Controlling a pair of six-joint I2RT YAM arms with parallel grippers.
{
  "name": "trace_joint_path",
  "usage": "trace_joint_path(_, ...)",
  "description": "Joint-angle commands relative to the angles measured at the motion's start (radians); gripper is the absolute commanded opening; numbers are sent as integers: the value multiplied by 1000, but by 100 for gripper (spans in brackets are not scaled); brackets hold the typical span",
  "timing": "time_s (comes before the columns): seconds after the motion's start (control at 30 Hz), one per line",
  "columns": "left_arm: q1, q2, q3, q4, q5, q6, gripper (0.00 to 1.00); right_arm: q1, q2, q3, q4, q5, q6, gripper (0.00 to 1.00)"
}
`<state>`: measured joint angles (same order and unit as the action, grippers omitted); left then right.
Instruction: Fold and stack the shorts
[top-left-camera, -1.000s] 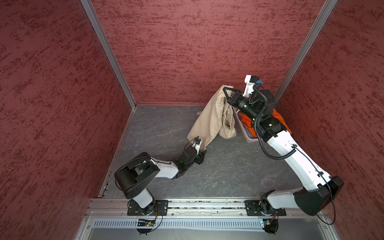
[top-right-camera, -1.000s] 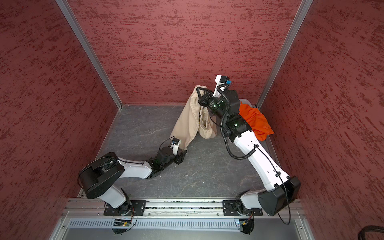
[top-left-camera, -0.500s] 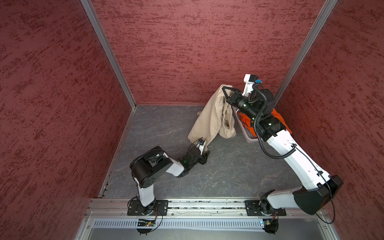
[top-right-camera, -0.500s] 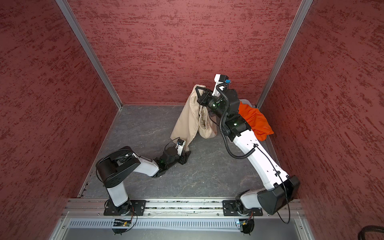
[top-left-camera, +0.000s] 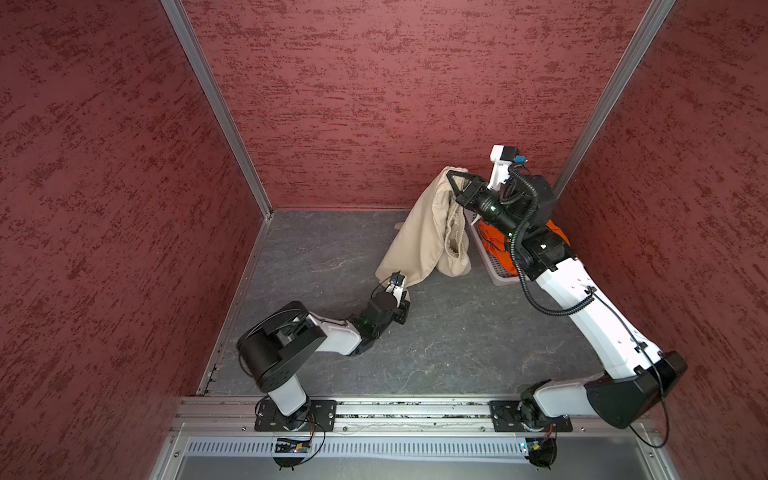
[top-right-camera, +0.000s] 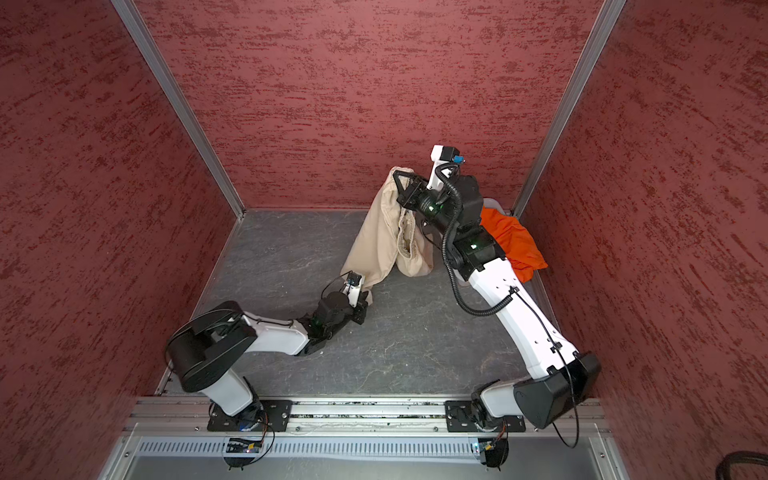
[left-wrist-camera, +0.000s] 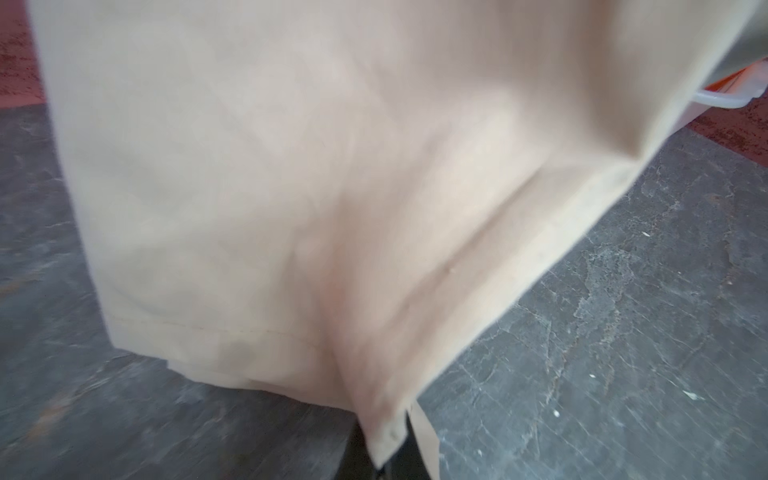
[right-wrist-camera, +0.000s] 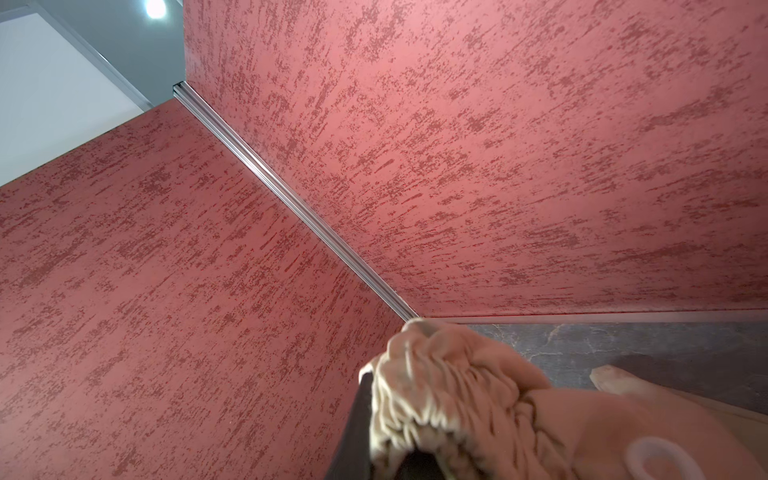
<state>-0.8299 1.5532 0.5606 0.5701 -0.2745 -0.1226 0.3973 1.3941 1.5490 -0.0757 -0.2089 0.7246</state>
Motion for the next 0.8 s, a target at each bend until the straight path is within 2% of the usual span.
trace_joint_path(0.0,14,-170,30,-349,-39,29,0,-71,-19,30,-5,-64,-4,0)
trace_joint_path(0.1,60,-340,67,-591,-20,37,0,-135,-44,3,-4,-112,-8,0)
trace_joint_path(0.23,162,-521,159,-890,29,100,0,-236,-79,-23,-52,-153,-2,0)
trace_joint_path(0.4,297,-622,327,-1162,32,222,0,-339,-122,-42,-147,-233,-6,0)
trace_joint_path(0.53,319,-666,489,-1334,-33,310,0,-345,-196,-48,-254,-274,-54,0)
trace_joint_path(0.63,317,-702,617,-1448,-71,352,0,-345,-252,-28,-343,-358,-77,0)
trace_joint_path(0.77,316,-745,765,-1519,-113,437,0,-345,-268,109,-557,-446,-143,0)
